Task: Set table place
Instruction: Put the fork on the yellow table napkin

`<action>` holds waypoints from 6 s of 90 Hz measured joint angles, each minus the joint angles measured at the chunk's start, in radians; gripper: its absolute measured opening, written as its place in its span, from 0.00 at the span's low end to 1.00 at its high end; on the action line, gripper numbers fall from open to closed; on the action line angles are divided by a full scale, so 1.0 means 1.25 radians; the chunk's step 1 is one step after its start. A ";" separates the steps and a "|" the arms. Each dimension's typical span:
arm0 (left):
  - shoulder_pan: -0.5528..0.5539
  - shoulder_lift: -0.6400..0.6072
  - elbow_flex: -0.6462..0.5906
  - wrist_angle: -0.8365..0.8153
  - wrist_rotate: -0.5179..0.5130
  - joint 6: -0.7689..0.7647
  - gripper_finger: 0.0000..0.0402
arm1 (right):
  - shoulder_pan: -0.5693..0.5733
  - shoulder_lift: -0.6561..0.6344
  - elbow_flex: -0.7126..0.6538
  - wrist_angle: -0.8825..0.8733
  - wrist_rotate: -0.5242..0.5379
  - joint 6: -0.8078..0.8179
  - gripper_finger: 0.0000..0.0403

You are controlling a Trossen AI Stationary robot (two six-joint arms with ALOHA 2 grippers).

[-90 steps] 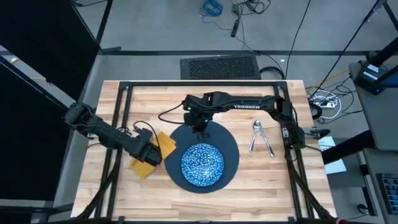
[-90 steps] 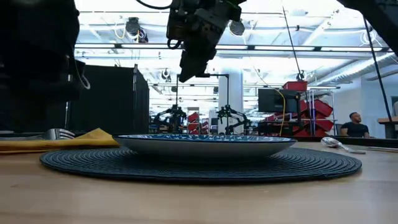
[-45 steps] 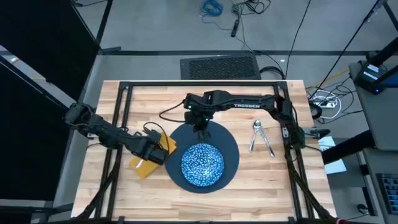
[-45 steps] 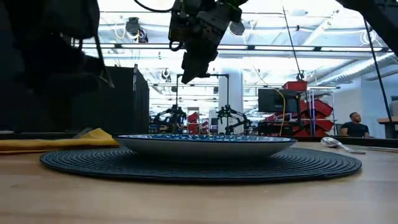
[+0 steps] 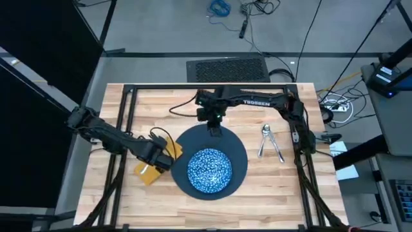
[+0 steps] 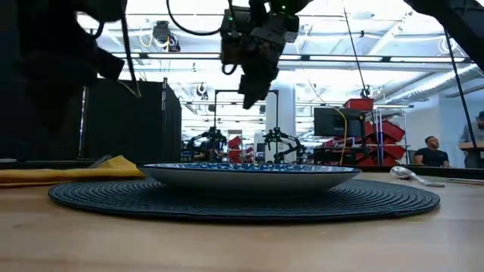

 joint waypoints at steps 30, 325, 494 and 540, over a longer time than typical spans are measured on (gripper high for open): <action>-0.051 -0.250 0.039 -0.019 -0.241 -0.087 0.03 | -0.014 -0.197 -0.100 -0.022 -0.004 -0.021 0.00; 0.026 0.017 -0.027 0.025 0.038 0.042 0.40 | 0.061 -0.990 -1.284 1.133 0.125 0.384 0.42; 0.053 -0.102 -0.126 0.153 0.088 -0.088 0.00 | 0.062 -0.990 -1.284 1.155 0.122 0.404 0.41; 0.063 -0.047 -0.132 0.206 0.125 0.039 0.00 | 0.062 -0.990 -1.284 1.153 0.101 0.402 0.41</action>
